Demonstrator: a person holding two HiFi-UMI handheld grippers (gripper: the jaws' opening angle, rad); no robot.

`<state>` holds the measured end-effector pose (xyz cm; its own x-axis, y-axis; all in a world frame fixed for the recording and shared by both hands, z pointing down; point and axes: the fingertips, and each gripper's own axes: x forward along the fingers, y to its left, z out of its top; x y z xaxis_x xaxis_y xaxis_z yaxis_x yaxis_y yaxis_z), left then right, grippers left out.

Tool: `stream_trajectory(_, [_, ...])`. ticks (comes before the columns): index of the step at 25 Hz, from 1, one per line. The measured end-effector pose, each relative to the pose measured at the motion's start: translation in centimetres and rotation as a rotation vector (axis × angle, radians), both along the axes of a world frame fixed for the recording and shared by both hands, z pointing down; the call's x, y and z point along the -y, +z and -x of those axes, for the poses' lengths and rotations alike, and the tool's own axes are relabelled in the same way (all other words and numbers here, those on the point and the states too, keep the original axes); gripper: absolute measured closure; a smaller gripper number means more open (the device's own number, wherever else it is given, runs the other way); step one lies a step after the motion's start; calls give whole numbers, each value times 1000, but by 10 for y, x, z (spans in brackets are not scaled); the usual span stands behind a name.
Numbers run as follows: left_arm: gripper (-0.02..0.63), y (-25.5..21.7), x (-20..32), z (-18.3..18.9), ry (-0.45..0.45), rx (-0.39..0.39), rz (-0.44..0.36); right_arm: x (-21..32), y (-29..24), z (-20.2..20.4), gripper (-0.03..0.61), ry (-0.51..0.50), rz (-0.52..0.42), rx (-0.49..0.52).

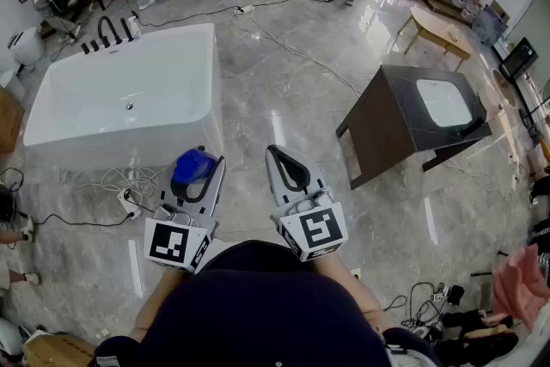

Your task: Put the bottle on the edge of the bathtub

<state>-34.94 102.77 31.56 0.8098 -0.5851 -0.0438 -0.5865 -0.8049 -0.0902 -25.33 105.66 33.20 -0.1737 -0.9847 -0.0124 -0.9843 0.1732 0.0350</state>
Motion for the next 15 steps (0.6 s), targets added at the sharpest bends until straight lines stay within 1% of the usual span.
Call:
stream_trajectory(3, [465,3,3,-6,6,14,9,3,-1,-5,578,-2,-11,-5])
stream_trajectory(7, [466,4,11,-11,12,27,2,9,-3,-10,578,-4,-25,36])
stream_trajectory(11, [466,5,28,-17,19,38,11,25,4,-16,577,-4,1,57])
stream_trajectory(15, [466,9,58,-24,24,47,25,54,8,-23,577,5,30,64])
